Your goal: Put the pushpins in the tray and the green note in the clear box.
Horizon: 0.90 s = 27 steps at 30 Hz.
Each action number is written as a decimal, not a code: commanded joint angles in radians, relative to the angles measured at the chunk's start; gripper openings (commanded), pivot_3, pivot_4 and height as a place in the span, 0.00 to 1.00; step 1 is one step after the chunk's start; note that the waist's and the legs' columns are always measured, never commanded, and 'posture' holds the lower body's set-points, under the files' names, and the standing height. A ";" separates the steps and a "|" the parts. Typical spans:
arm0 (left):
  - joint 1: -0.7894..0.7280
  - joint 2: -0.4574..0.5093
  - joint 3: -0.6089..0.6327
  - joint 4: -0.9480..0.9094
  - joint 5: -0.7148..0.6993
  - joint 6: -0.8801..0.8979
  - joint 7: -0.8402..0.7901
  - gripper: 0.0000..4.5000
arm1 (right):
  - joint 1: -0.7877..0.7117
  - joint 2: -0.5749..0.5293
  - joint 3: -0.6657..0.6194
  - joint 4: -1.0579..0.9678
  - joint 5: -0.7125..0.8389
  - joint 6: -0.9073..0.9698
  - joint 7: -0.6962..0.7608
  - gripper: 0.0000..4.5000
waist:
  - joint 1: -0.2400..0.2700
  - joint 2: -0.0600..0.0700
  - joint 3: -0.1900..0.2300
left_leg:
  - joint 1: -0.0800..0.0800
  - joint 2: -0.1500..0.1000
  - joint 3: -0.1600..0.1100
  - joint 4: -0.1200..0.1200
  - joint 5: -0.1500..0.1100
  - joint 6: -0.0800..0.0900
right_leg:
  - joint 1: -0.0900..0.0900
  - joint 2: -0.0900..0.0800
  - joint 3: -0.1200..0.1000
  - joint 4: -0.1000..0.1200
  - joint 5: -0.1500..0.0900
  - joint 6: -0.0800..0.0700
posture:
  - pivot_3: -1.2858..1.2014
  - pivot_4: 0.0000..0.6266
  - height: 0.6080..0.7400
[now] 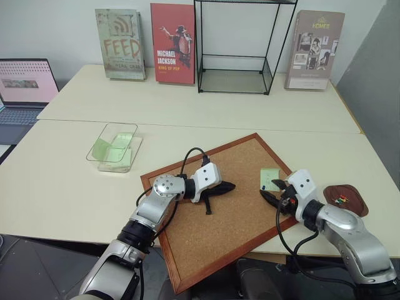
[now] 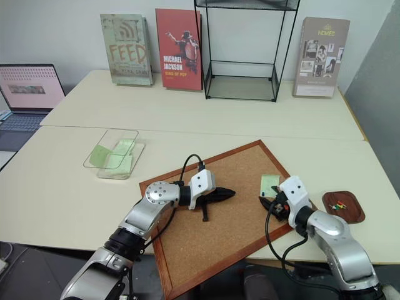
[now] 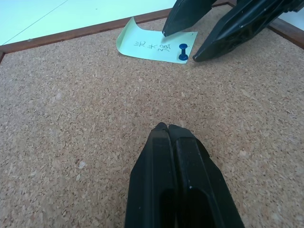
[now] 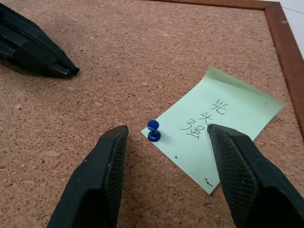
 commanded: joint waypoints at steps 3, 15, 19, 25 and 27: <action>0.018 0.019 -0.006 0.019 0.026 0.022 0.003 0.00 | -0.037 0.016 -0.006 0.016 -0.011 -0.035 0.001 0.48 | 0.000 0.000 0.000 | 0.000 0.000 0.000 0.000 0.000 0.000 | 0.000 0.000 0.000 0.000 0.000 0.000 | 0.52 0.24 1.00; 0.025 0.019 0.002 0.013 0.025 0.025 0.017 0.00 | -0.040 0.009 -0.011 0.000 -0.002 -0.034 0.028 0.01 | 0.000 0.000 0.000 | 0.000 0.000 0.000 0.000 0.000 0.000 | 0.000 0.000 0.000 0.000 0.001 0.001 | 0.52 0.24 1.00; 0.025 0.017 0.004 0.014 0.023 0.025 0.020 0.00 | -0.054 0.009 -0.007 -0.070 0.012 -0.014 0.029 0.01 | 0.000 0.000 0.000 | 0.000 0.000 0.000 0.000 0.000 0.000 | 0.000 0.000 0.000 0.000 0.001 0.001 | 0.52 0.24 1.00; 0.021 0.012 0.005 0.019 0.025 0.023 0.024 0.00 | -0.091 -0.021 -0.009 -0.143 0.007 0.005 0.040 0.01 | -0.001 0.000 0.000 | 0.000 0.000 0.000 0.000 0.000 0.000 | 0.000 0.000 0.000 0.001 0.001 0.001 | 0.52 0.24 1.00; 0.017 0.008 0.007 0.024 0.023 0.023 0.027 0.00 | -0.108 -0.037 -0.016 -0.163 0.012 0.015 0.047 0.01 | 0.000 0.000 0.000 | 0.000 0.000 0.000 0.000 0.000 0.000 | 0.000 0.000 0.000 0.000 0.001 0.001 | 0.52 0.24 1.00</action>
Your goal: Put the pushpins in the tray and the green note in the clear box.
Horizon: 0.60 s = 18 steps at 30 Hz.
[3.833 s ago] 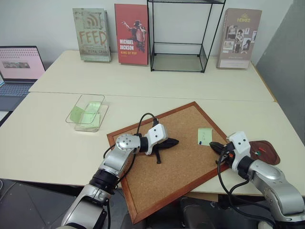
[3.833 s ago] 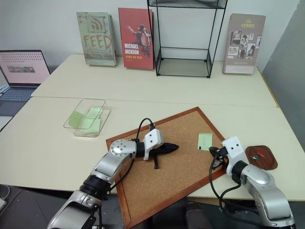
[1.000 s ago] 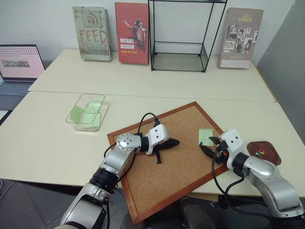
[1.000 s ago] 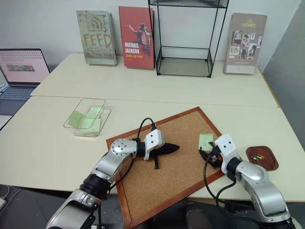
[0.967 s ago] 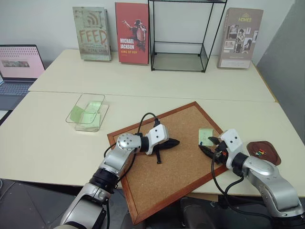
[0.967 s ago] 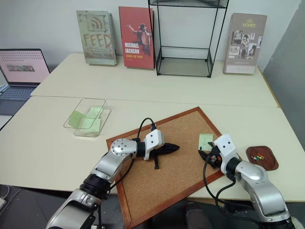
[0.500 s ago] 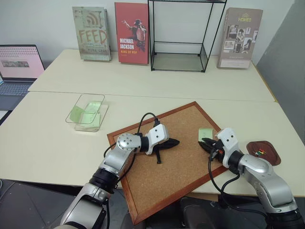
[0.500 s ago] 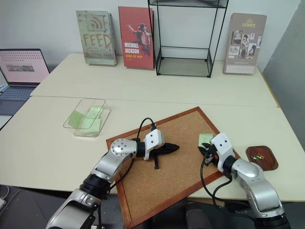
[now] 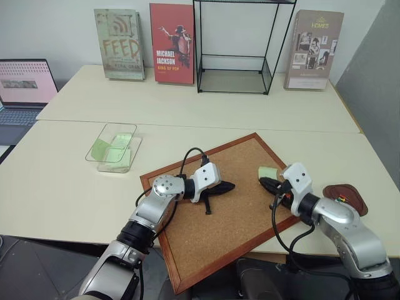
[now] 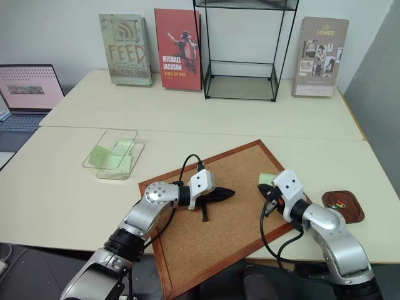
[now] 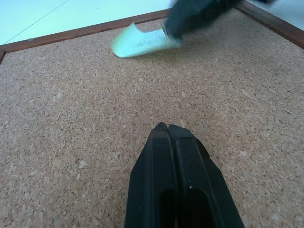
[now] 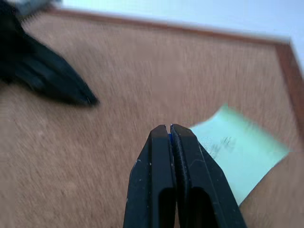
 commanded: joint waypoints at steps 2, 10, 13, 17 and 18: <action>0.006 0.004 0.008 0.036 0.018 0.019 0.021 0.00 | -0.037 -0.042 -0.036 -0.081 0.021 0.016 0.022 0.01 | 0.000 0.000 0.000 | 0.000 0.000 0.000 0.000 0.000 0.000 | 0.000 0.000 0.000 0.000 0.000 0.000 | 0.52 0.24 1.00; -0.016 -0.069 0.096 -0.044 -0.126 0.198 0.045 0.00 | -0.062 -0.102 -0.035 -0.101 0.009 0.006 0.054 0.01 | 0.001 0.000 0.000 | 0.000 0.000 0.000 0.001 0.000 0.000 | 0.000 0.000 0.000 0.000 0.001 0.001 | 0.52 0.24 1.00; -0.039 -0.098 0.146 -0.079 -0.191 0.300 0.073 0.09 | -0.066 -0.120 -0.019 -0.089 -0.009 -0.018 0.062 0.00 | 0.000 -0.001 0.001 | -0.001 0.000 0.000 0.001 0.000 0.000 | 0.000 0.000 0.000 0.000 0.001 0.002 | 0.52 0.24 1.00; -0.079 -0.124 0.235 -0.140 -0.317 0.470 0.104 0.29 | -0.077 -0.149 0.021 -0.072 -0.077 -0.083 0.072 0.00 | 0.001 -0.002 0.001 | -0.004 -0.001 -0.001 0.001 0.000 0.000 | -0.001 0.000 0.000 -0.001 0.004 0.007 | 0.52 0.24 1.00; -0.088 -0.128 0.254 -0.151 -0.344 0.505 0.114 0.32 | -0.079 -0.160 0.033 -0.066 -0.100 -0.105 0.073 0.00 | 0.001 -0.002 0.001 | -0.004 -0.001 -0.001 0.000 0.000 0.000 | -0.002 0.000 0.000 -0.001 0.004 0.007 | 0.52 0.24 1.00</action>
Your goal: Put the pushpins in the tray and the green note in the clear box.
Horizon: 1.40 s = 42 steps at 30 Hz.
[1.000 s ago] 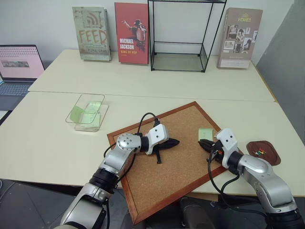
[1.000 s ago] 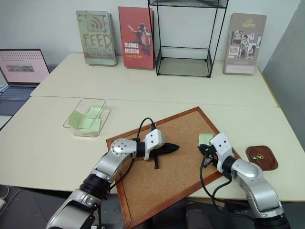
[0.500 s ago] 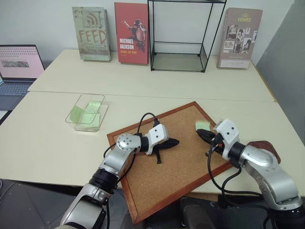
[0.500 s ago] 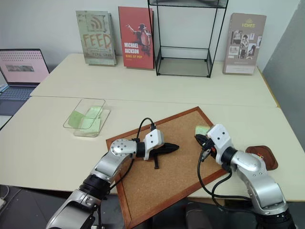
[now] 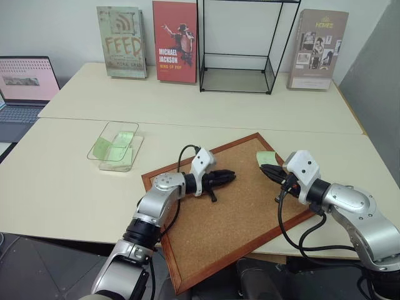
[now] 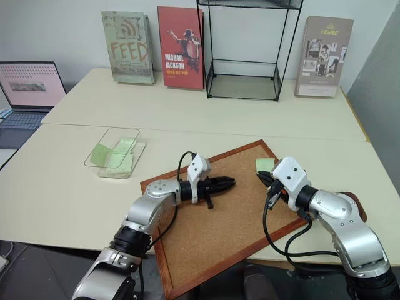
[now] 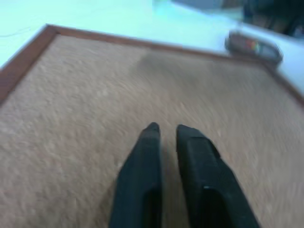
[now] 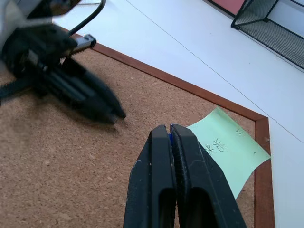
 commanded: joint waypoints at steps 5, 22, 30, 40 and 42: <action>-0.077 -0.024 0.128 -0.117 -0.208 0.254 0.042 0.52 | -0.052 -0.064 0.051 0.049 -0.158 -0.192 0.020 0.00 | 0.000 0.000 0.000 | 0.000 0.000 0.000 -0.001 0.000 0.000 | -0.001 0.000 0.000 -0.001 0.000 0.000 | 0.52 0.24 1.00; -0.149 -0.174 0.196 -0.035 -0.313 0.356 0.164 0.92 | -0.131 -0.097 0.100 0.096 -0.320 -0.367 0.074 0.00 | 0.003 -0.001 0.000 | 0.000 -0.001 0.000 0.000 0.000 0.000 | 0.000 0.000 0.000 0.000 0.000 0.000 | 0.52 0.24 1.00; -0.168 -0.235 0.205 0.011 -0.306 0.328 0.209 0.92 | -0.135 -0.077 0.099 0.080 -0.328 -0.357 0.090 0.00 | 0.004 -0.001 0.000 | 0.000 -0.001 0.000 0.000 0.000 0.000 | 0.000 0.000 0.000 0.000 0.000 0.000 | 0.52 0.24 1.00; -0.153 -0.098 0.190 0.046 -0.262 0.254 0.099 0.92 | -0.176 -0.020 0.044 0.039 -0.257 -0.238 0.077 0.00 | 0.003 -0.001 0.000 | 0.000 -0.001 0.000 0.001 0.000 0.000 | 0.000 0.000 0.000 0.001 0.000 0.000 | 0.52 0.24 1.00; -0.142 -0.064 0.183 0.025 -0.287 0.275 0.035 0.92 | -0.191 -0.017 0.035 0.043 -0.252 -0.224 0.076 0.00 | 0.003 -0.001 0.000 | 0.000 -0.001 -0.001 0.001 0.000 0.000 | 0.000 0.000 0.000 0.001 0.000 0.000 | 0.52 0.24 1.00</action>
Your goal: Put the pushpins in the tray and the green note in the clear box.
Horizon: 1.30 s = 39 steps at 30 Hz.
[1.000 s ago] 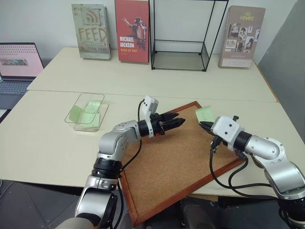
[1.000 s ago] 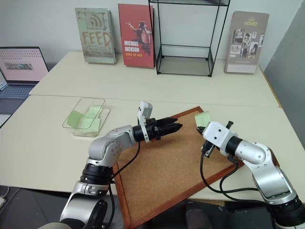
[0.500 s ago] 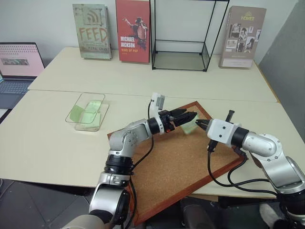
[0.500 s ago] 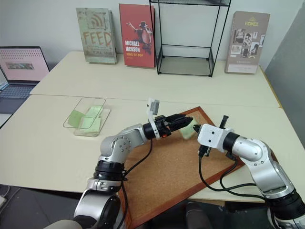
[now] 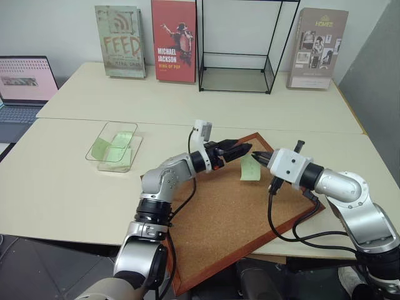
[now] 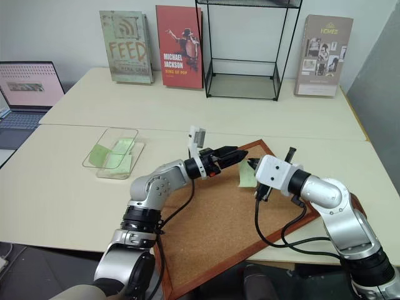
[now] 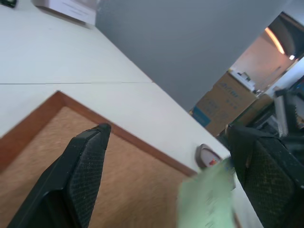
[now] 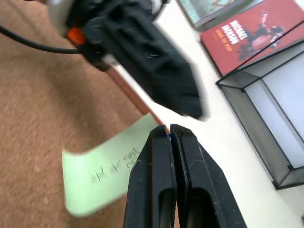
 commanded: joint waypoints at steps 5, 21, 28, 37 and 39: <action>0.037 0.073 -0.056 -0.087 -0.046 0.024 -0.188 0.92 | -0.069 0.024 -0.058 -0.041 0.050 0.068 -0.010 0.00 | 0.000 0.000 0.000 | 0.000 0.000 0.000 -0.001 0.000 0.000 | 0.000 0.000 0.000 0.000 0.000 0.000 | 0.52 0.24 1.00; -0.003 -0.015 -0.057 0.001 -0.026 -0.044 -0.163 0.77 | -0.115 0.079 -0.047 -0.102 0.100 0.204 -0.040 0.00 | 0.003 0.000 0.000 | 0.000 0.000 0.000 0.000 0.000 0.000 | 0.000 0.000 0.000 0.000 0.000 0.000 | 0.52 0.24 1.00; -0.001 -0.011 -0.051 0.002 -0.033 -0.032 -0.175 0.43 | -0.120 0.087 -0.042 -0.112 0.107 0.222 -0.055 0.00 | 0.002 0.000 0.000 | 0.000 0.000 0.000 0.000 0.000 0.000 | 0.000 0.000 0.000 0.000 0.000 0.000 | 0.52 0.24 1.00; 0.030 -0.006 -0.053 -0.034 -0.041 -0.021 -0.182 0.04 | -0.082 0.111 -0.050 -0.166 0.125 0.259 -0.090 0.00 | 0.002 0.000 0.000 | 0.000 0.000 -0.001 0.000 0.000 0.000 | 0.000 0.000 0.000 0.000 0.000 0.000 | 0.52 0.24 1.00; 0.050 0.003 -0.048 -0.065 -0.051 -0.007 -0.176 0.01 | -0.075 0.126 -0.042 -0.188 0.128 0.278 -0.103 0.00 | 0.002 0.000 0.000 | 0.000 0.000 0.000 0.000 0.000 0.000 | 0.000 0.000 0.000 0.000 0.000 0.000 | 0.52 0.24 1.00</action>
